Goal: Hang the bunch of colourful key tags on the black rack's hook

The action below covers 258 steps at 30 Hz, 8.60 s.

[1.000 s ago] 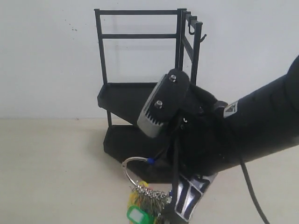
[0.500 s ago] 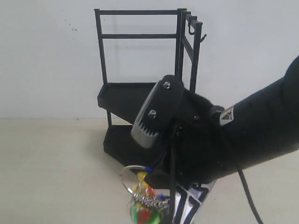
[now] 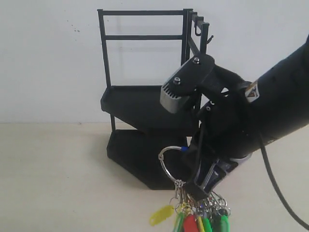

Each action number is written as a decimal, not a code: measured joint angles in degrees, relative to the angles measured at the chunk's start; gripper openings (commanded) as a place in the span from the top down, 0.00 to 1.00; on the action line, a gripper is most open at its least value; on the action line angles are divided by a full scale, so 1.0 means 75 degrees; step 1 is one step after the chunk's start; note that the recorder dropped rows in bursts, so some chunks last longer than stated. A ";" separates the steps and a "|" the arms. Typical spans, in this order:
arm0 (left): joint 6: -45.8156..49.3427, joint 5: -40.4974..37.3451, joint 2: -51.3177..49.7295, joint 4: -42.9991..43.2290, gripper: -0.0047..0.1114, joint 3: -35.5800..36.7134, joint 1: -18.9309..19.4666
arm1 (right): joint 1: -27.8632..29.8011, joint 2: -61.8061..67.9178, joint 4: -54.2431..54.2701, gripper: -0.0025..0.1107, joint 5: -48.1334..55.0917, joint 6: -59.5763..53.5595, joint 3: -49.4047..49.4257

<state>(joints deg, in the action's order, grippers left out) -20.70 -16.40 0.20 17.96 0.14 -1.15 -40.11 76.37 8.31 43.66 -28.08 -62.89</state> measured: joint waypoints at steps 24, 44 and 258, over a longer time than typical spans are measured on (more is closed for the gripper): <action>0.0000 0.0000 0.0000 0.0000 0.92 0.0000 0.0000 | -0.0390 0.0000 -0.3422 0.98 0.2139 0.2285 -0.0506; 0.0000 0.0000 0.0000 0.0000 0.92 0.0000 0.0000 | -0.0360 0.0000 -0.4581 0.98 0.1866 0.2938 -0.0506; 0.0000 0.0000 0.0000 0.0000 0.92 0.0000 0.0000 | 0.4453 -0.9879 -0.0782 0.98 -0.5198 0.5988 0.8369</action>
<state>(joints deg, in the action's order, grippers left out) -20.70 -16.40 0.20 17.96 0.14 -1.15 -6.72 2.28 2.45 4.68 16.84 -0.12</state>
